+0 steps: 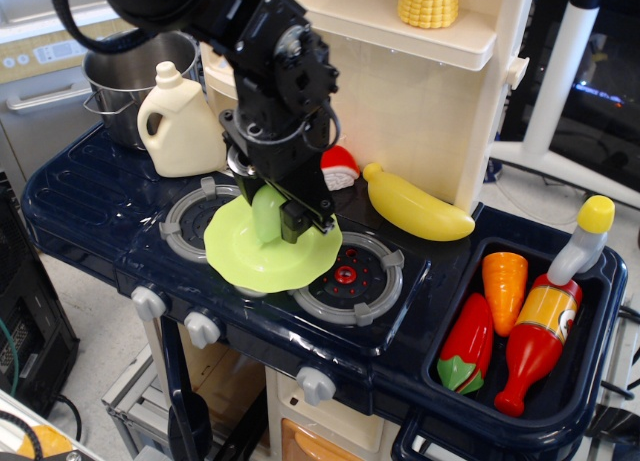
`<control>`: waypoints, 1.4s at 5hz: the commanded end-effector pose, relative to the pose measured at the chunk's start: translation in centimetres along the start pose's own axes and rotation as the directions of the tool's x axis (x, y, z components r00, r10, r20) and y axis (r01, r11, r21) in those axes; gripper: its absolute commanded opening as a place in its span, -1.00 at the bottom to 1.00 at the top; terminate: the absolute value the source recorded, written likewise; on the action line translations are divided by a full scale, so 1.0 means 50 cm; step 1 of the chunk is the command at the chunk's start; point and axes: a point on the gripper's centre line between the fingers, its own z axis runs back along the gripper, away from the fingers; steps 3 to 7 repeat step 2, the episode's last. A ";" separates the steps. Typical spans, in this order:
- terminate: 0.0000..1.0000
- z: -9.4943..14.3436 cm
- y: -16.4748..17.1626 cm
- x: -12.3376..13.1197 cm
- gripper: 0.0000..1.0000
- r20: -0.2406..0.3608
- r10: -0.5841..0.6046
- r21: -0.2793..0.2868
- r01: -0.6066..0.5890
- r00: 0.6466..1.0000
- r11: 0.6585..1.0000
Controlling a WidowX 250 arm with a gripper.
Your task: Put pear on plate
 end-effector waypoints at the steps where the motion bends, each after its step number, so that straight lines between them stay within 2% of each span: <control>1: -1.00 0.001 0.004 0.022 1.00 0.053 -0.026 -0.005 0.026 0.998 1.000; 2: 1.00 0.001 0.004 0.022 1.00 0.053 -0.026 -0.005 0.026 0.998 1.000; 7: 1.00 0.001 0.004 0.022 1.00 0.053 -0.026 -0.005 0.026 0.998 1.000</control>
